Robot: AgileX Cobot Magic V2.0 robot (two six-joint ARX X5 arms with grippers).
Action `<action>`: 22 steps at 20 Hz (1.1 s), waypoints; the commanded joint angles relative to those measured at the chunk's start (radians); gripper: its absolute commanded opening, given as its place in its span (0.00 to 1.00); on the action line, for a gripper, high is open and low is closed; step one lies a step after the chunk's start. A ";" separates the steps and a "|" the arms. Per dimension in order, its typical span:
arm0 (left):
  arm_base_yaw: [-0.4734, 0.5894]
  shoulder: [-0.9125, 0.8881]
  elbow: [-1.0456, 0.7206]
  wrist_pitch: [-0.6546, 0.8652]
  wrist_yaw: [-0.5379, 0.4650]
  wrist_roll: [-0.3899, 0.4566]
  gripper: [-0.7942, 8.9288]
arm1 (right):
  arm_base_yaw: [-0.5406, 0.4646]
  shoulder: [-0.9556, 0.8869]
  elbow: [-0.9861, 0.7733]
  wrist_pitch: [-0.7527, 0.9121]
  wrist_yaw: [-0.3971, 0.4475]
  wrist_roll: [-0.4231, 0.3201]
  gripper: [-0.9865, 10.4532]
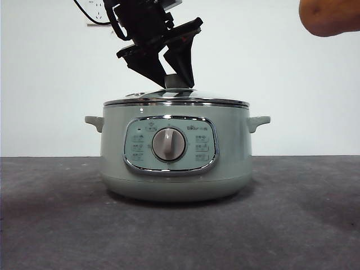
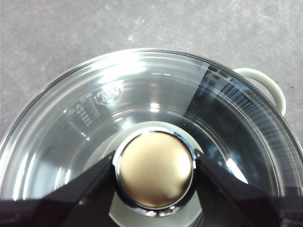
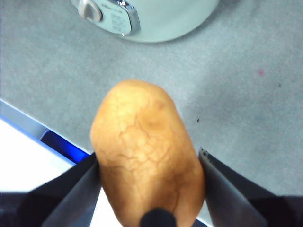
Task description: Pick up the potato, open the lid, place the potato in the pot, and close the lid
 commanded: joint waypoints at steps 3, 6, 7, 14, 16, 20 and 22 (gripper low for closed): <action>0.006 -0.041 0.025 -0.008 -0.014 0.012 0.07 | 0.000 0.014 0.005 0.117 0.005 0.010 0.08; 0.025 -0.100 0.058 -0.011 -0.017 0.012 0.07 | -0.035 0.081 0.047 0.173 0.002 0.002 0.08; 0.033 -0.124 0.063 -0.011 -0.038 0.012 0.07 | -0.053 0.119 0.072 0.179 -0.005 -0.011 0.08; 0.196 -0.227 0.064 -0.080 -0.092 0.057 0.07 | -0.163 0.473 0.348 0.230 -0.098 -0.156 0.08; 0.259 -0.229 0.064 -0.102 -0.089 0.058 0.07 | -0.189 0.584 0.440 0.225 -0.127 -0.187 0.08; 0.370 -0.228 0.064 -0.112 -0.089 0.058 0.07 | -0.231 0.795 0.595 0.229 -0.154 -0.231 0.08; 0.420 -0.228 0.064 -0.114 -0.088 0.057 0.07 | -0.245 0.888 0.650 0.231 -0.161 -0.256 0.08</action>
